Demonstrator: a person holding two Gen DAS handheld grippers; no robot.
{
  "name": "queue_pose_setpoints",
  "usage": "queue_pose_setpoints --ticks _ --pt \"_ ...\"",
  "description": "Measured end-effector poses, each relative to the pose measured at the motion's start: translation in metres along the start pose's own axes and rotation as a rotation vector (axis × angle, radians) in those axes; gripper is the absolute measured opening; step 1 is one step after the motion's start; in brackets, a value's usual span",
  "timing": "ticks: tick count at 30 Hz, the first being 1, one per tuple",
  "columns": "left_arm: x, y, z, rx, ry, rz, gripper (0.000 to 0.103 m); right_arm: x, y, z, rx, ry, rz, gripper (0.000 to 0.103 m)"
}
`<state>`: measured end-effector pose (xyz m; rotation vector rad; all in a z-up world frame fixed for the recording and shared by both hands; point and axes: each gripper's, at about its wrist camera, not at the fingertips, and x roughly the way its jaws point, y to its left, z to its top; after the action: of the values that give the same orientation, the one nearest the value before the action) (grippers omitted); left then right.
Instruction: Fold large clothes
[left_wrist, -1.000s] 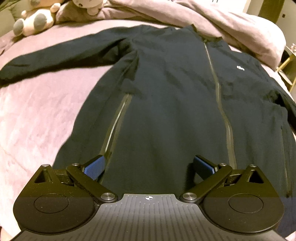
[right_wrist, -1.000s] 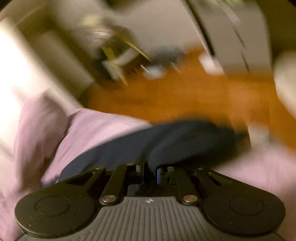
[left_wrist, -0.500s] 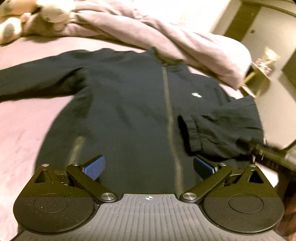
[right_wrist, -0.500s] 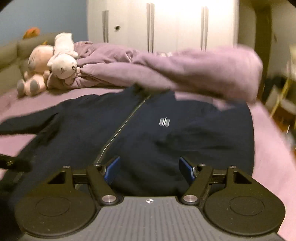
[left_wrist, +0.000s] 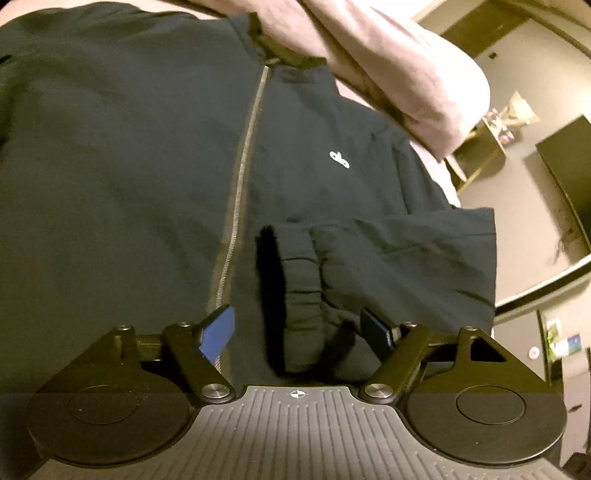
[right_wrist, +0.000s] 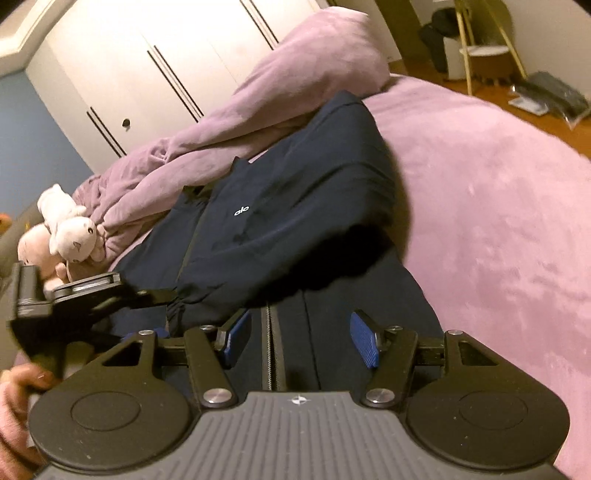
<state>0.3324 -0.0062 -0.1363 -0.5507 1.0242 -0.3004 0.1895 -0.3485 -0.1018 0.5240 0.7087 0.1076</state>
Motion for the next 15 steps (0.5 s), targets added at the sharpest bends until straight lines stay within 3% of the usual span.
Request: queue_pose_setpoints --ticks 2,4,8,10,12,15 --pt "0.008 0.0 0.002 -0.009 0.009 -0.01 0.075 0.005 -0.005 -0.001 0.019 0.004 0.002 0.061" --pt "0.014 0.001 0.005 -0.043 0.023 -0.024 0.056 0.007 -0.01 -0.002 0.042 0.009 0.007 0.061" --pt "0.025 0.003 0.011 -0.104 0.062 -0.042 0.034 0.007 -0.014 -0.003 0.063 0.012 -0.004 0.061" --pt "0.02 0.003 0.014 -0.099 0.043 -0.041 0.014 0.007 -0.013 -0.002 0.054 0.011 -0.009 0.061" --pt "0.005 0.001 0.026 -0.087 -0.007 -0.041 0.012 0.006 -0.01 0.001 0.041 0.012 -0.018 0.061" --pt "-0.037 0.002 0.054 -0.007 -0.139 0.024 0.011 0.006 -0.003 0.009 0.012 0.013 -0.029 0.061"
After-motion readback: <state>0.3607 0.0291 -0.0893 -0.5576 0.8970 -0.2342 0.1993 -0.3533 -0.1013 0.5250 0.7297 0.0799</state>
